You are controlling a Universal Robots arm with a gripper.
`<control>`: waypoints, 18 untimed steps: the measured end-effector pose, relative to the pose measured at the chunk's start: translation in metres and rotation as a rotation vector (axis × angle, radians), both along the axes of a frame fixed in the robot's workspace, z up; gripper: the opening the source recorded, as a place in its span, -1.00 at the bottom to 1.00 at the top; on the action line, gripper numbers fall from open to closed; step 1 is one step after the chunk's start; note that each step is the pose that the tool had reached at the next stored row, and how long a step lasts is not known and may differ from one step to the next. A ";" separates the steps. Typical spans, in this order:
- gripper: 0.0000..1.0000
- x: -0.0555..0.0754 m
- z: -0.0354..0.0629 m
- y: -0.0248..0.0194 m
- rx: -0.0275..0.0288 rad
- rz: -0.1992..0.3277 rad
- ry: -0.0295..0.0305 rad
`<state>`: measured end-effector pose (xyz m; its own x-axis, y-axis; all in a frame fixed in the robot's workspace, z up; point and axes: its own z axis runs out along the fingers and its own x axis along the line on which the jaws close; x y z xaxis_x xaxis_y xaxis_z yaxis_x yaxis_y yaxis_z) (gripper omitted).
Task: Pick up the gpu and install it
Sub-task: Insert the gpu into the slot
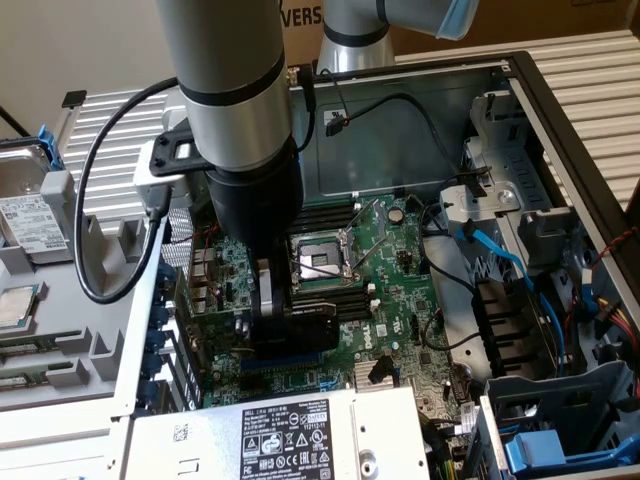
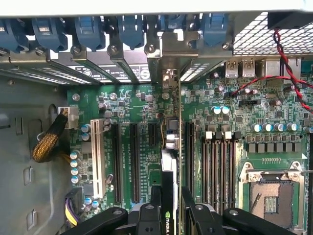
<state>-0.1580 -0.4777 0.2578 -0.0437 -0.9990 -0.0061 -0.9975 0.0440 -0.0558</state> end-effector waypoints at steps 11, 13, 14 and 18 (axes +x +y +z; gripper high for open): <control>-0.47 0.000 0.0005 -0.0017 -0.0005 0.000 0.0007; -0.47 0.000 0.0004 -0.0026 -0.0005 0.000 0.0006; -0.47 0.000 0.0004 -0.0027 -0.0005 0.000 0.0006; -0.47 0.000 0.0004 -0.0028 -0.0005 0.000 0.0006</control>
